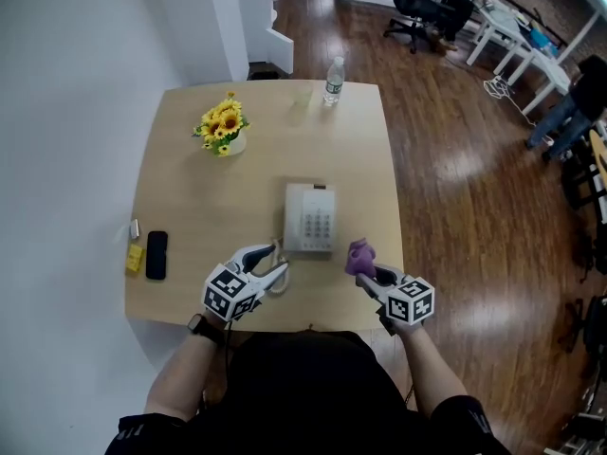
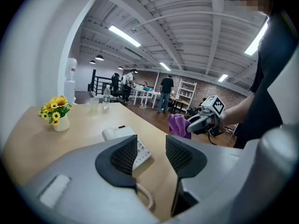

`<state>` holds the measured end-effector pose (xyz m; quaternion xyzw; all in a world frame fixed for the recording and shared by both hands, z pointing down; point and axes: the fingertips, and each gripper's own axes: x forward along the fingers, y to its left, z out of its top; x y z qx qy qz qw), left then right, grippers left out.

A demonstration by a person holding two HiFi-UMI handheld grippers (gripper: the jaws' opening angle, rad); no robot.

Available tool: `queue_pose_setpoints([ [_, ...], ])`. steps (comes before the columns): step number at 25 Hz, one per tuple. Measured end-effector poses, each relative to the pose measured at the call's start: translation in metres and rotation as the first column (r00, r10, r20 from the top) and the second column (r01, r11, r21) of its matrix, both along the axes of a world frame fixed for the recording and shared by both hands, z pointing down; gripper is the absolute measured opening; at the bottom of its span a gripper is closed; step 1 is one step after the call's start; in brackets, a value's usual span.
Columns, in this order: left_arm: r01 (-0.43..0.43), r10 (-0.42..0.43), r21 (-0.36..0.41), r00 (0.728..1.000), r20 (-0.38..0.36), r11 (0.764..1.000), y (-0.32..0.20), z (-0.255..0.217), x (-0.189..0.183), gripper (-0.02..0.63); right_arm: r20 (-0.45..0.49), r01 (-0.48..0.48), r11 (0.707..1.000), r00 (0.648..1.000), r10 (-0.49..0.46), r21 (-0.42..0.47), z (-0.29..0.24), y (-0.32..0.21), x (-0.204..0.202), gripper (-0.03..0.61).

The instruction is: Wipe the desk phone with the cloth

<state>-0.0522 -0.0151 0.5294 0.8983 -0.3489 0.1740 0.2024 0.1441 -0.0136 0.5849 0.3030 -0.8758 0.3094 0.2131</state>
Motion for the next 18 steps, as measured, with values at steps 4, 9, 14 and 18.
queue_pose_setpoints([
  [4, 0.004, -0.004, 0.013, 1.000, 0.000, 1.000, 0.000, -0.003, -0.001, 0.184, 0.006, -0.020, 1.000, 1.000, 0.020, 0.008, -0.003, -0.001, 0.007, 0.126],
  [9, 0.010, -0.010, 0.030, 1.000, 0.003, 1.000, 0.000, -0.008, -0.004, 0.184, 0.019, -0.036, 0.999, 0.999, 0.035, 0.031, -0.012, -0.009, 0.007, 0.126],
  [14, 0.029, -0.029, 0.042, 1.000, 0.003, 0.999, 0.002, -0.013, -0.012, 0.185, 0.024, -0.029, 0.998, 0.999, 0.028, 0.051, -0.022, -0.011, 0.003, 0.126],
  [18, 0.033, -0.033, 0.046, 0.999, 0.002, 0.998, 0.009, -0.018, -0.012, 0.184, 0.022, -0.026, 0.998, 0.999, 0.025, 0.057, -0.027, -0.008, 0.004, 0.126],
])
